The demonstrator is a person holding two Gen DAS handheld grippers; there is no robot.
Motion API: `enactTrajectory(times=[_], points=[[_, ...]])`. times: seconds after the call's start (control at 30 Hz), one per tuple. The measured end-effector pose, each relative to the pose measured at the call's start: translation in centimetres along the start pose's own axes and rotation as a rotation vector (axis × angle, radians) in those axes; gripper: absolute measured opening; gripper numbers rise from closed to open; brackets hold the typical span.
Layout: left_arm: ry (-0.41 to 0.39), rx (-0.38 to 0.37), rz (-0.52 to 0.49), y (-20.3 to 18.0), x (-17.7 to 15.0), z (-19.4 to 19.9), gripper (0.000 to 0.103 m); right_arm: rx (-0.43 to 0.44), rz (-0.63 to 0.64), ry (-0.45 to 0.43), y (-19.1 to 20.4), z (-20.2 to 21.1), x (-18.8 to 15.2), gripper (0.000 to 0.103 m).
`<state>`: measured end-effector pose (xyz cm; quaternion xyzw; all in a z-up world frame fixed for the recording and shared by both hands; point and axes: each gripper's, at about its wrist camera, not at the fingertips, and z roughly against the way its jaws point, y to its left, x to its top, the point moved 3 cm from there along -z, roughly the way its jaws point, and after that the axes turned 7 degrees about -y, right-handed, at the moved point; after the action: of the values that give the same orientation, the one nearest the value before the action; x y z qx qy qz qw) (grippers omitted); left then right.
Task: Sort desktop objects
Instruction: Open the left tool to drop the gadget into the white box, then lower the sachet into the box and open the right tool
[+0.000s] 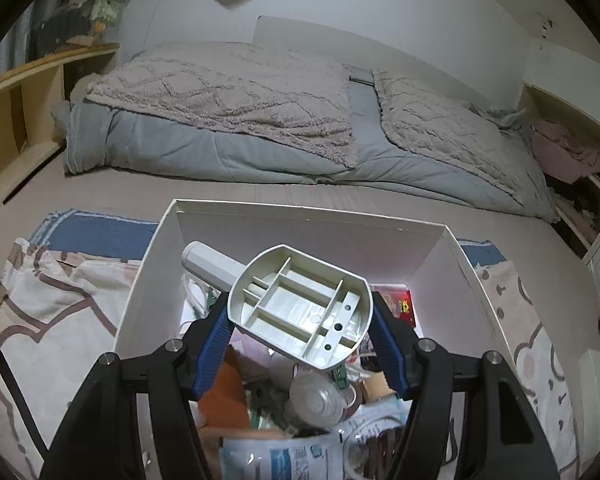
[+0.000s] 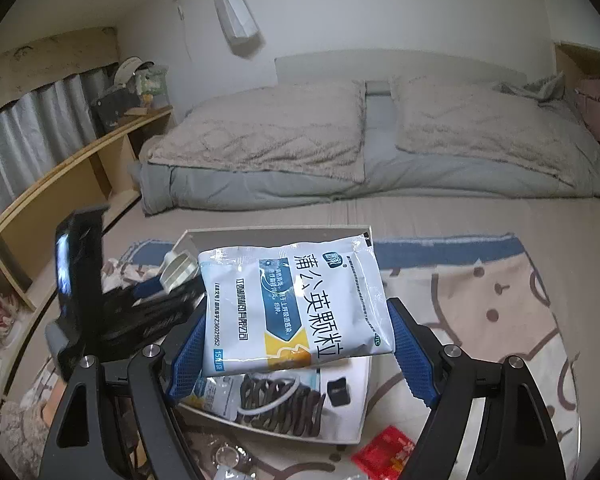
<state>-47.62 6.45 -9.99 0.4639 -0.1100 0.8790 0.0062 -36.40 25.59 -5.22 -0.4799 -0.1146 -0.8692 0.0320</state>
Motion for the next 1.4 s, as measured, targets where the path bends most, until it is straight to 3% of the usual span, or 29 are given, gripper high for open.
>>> enactTrajectory(times=[0.17,0.23,0.27,0.37,0.87,1.33,1.4], points=[[-0.007,0.027,0.047,0.9,0.9,-2.1,0.065,-0.005,-0.046,0.029,-0.7,-0.7,-0.9,0.083],[0.000,0.033,0.080,1.4,1.2,-2.8,0.074,-0.013,-0.060,0.034,-1.0,-0.9,-1.0,0.083],[0.021,0.025,0.098,1.4,1.3,-3.2,0.086,-0.013,-0.069,0.037,-1.1,-1.0,-1.1,0.083],[0.018,0.000,0.091,1.3,1.5,-3.2,0.091,-0.019,-0.092,0.039,-1.6,-1.2,-1.1,0.083],[-0.024,0.034,-0.082,2.2,1.0,0.6,0.092,-0.014,-0.088,0.053,0.1,-2.7,-1.3,0.083],[-0.048,0.051,-0.108,4.8,0.3,2.8,0.092,-0.038,-0.102,0.092,1.3,-6.0,-1.9,0.083],[-0.053,0.053,-0.109,5.2,0.2,3.2,0.096,-0.045,-0.099,0.103,1.3,-6.7,-2.1,0.083]])
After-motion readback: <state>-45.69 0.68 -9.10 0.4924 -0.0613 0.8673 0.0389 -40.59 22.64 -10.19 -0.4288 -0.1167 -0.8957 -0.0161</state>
